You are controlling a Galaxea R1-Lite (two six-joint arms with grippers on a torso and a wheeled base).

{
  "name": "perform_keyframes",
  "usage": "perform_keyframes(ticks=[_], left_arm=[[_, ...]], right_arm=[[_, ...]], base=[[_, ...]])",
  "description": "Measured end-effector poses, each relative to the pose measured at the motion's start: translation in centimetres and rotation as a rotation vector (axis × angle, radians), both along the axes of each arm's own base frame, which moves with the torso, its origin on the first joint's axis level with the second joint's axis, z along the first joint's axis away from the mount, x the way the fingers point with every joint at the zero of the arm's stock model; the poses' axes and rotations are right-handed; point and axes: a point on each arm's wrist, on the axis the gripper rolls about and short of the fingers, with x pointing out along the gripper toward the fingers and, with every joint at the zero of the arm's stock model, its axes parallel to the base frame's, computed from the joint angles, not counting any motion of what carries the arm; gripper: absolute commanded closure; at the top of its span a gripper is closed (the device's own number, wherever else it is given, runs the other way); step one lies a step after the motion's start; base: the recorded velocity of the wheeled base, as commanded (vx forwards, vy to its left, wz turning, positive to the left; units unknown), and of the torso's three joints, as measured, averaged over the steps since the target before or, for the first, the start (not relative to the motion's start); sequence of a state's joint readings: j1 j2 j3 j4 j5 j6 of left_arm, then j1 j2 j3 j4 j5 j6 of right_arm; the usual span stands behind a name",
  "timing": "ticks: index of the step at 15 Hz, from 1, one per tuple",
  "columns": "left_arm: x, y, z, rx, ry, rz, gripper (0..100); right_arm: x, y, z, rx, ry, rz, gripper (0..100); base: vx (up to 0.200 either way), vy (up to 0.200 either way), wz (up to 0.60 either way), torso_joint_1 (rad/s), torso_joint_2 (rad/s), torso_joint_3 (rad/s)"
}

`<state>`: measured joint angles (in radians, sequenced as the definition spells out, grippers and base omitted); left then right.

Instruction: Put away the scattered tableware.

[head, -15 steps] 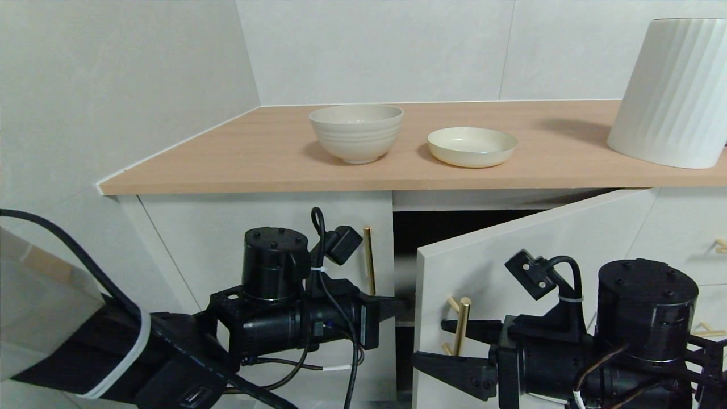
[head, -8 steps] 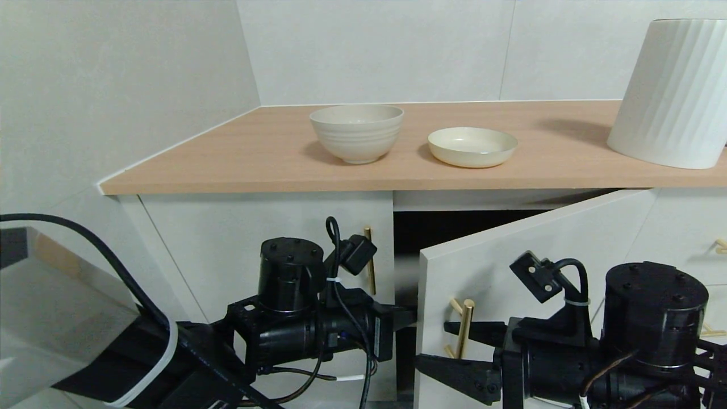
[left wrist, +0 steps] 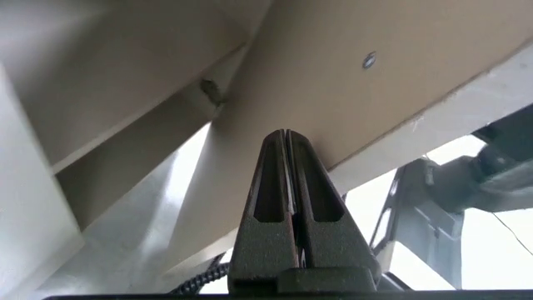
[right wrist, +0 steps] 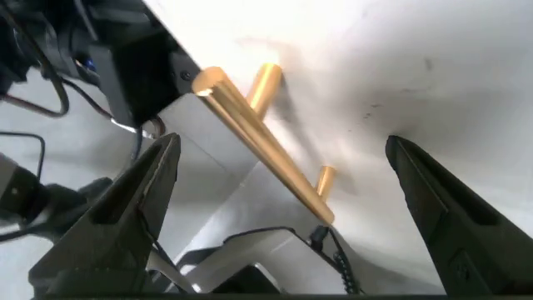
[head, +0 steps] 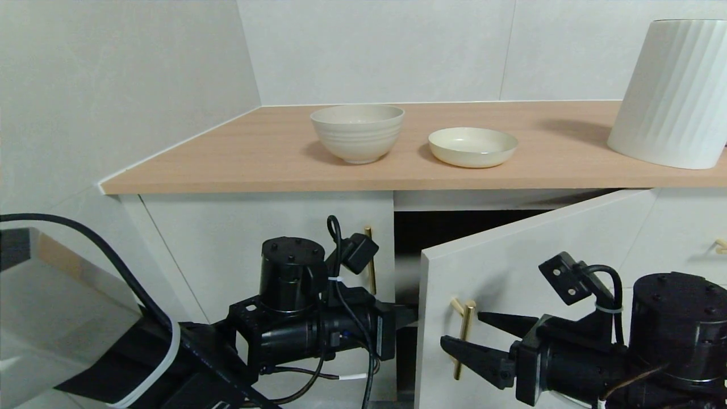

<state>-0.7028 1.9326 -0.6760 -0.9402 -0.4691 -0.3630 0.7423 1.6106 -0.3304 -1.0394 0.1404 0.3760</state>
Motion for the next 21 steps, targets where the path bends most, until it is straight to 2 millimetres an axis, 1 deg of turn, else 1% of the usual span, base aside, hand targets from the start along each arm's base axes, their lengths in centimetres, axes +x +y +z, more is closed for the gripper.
perform_keyframes(ticks=[2,5,7,11,15,19,21], left_arm=[[-0.1,-0.1,0.0,-0.003,0.0,-0.011,100],[-0.1,-0.1,0.2,-0.019,0.03,0.0,100],[0.0,-0.2,0.3,-0.029,0.044,0.005,100],[0.3,-0.4,0.5,-0.038,0.038,0.007,100],[1.1,-1.1,0.5,-0.047,0.029,0.003,100],[2.7,-2.4,-0.4,-0.045,0.028,0.011,100],[3.1,-2.8,-0.8,-0.044,0.03,0.012,100]], right_arm=[[-1.3,-0.6,-0.3,-0.011,0.009,0.021,0],[-4.2,-1.9,-1.1,-0.035,0.033,0.081,0],[-5.0,-2.2,-1.0,-0.032,0.028,0.101,0],[-5.6,-2.3,-0.9,-0.025,0.021,0.121,0],[-5.7,-2.4,-0.7,-0.021,0.015,0.124,0],[-5.7,-2.4,-0.7,-0.021,0.014,0.122,0],[-5.8,-2.4,-0.8,-0.021,0.014,0.124,0]], base=[[0.0,0.0,0.0,0.0,0.0,0.0],[0.0,0.0,0.0,0.0,0.0,0.0],[0.0,0.0,0.0,0.0,0.0,0.0],[-0.2,0.0,0.0,0.004,0.0,0.005],[0.0,0.0,0.0,0.0,0.0,0.0],[0.0,0.0,0.0,0.0,0.0,0.0],[0.0,0.0,0.0,0.0,0.0,0.0]])
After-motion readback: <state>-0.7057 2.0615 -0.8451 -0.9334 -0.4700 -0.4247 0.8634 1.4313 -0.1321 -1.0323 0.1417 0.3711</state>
